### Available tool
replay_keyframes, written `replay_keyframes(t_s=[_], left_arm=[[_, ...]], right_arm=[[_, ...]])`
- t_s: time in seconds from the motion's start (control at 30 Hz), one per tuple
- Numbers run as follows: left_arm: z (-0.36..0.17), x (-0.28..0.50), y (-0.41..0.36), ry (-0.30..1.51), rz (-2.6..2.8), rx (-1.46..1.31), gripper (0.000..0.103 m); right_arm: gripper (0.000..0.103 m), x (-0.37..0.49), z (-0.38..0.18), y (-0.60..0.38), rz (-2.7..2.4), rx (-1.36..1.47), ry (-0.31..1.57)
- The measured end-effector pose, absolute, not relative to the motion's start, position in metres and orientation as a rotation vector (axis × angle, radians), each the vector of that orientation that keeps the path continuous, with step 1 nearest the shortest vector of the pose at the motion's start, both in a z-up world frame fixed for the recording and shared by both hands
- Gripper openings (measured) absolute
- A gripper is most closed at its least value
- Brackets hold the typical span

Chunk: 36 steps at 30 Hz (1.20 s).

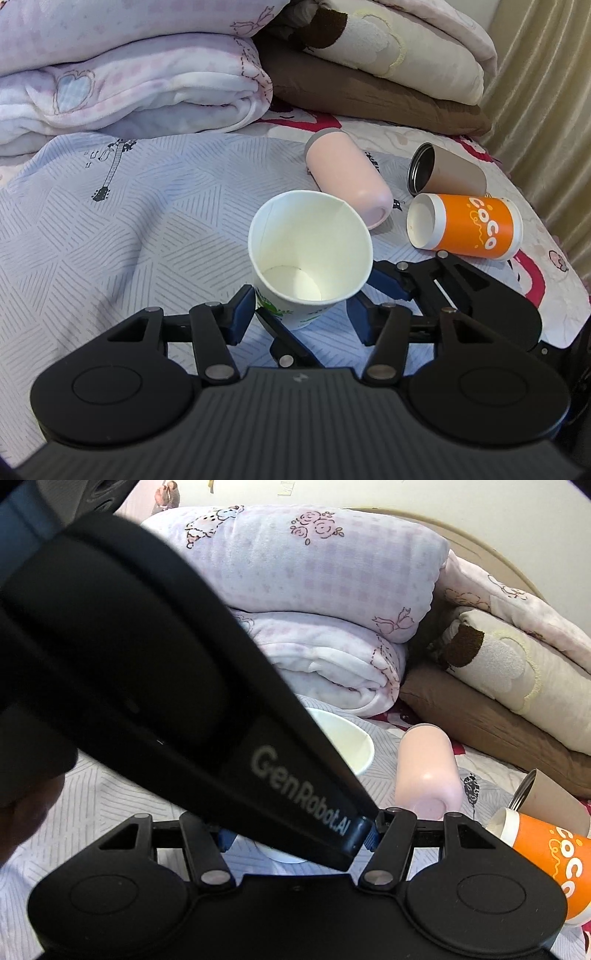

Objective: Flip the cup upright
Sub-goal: 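Set the white cup upright on the blanket and open the right gripper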

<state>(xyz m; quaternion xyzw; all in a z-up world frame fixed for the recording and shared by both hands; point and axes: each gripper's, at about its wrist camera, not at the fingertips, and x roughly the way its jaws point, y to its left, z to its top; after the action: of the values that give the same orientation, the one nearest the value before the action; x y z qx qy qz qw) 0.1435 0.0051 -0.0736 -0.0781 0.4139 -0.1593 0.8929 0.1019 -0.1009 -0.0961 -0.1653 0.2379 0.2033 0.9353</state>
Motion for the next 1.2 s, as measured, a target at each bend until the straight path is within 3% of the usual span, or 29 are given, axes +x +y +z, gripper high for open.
replay_keyframes(t_s=[0.13, 0.27, 0.57, 0.73, 0.93, 1.2], left_arm=[[-0.078, 0.147, 0.01, 0.907, -0.334, -0.224, 0.058], [-0.08, 0.149, 0.013, 0.931, -0.337, -0.25, 0.059], [-0.055, 0.121, 0.021, 0.95, -0.31, -0.229, 0.065], [-0.034, 0.096, 0.038, 0.934, -0.275, -0.278, 0.067], [0.01, 0.063, 0.029, 0.795, -0.185, -0.097, 0.067], [0.035, 0.025, 0.032, 0.767, -0.112, -0.081, 0.07]], right_arm=[[0.068, 0.108, -0.093, -0.097, 0.403, -0.315, 0.504], [0.08, 0.121, -0.086, -0.096, 0.394, -0.286, 0.518], [0.081, 0.129, -0.066, -0.098, 0.348, -0.309, 0.658], [0.082, 0.107, -0.037, -0.116, 0.32, -0.263, 0.675], [0.082, 0.079, -0.003, -0.136, 0.31, -0.164, 0.659], [0.082, 0.015, 0.022, -0.157, 0.289, -0.062, 0.626]])
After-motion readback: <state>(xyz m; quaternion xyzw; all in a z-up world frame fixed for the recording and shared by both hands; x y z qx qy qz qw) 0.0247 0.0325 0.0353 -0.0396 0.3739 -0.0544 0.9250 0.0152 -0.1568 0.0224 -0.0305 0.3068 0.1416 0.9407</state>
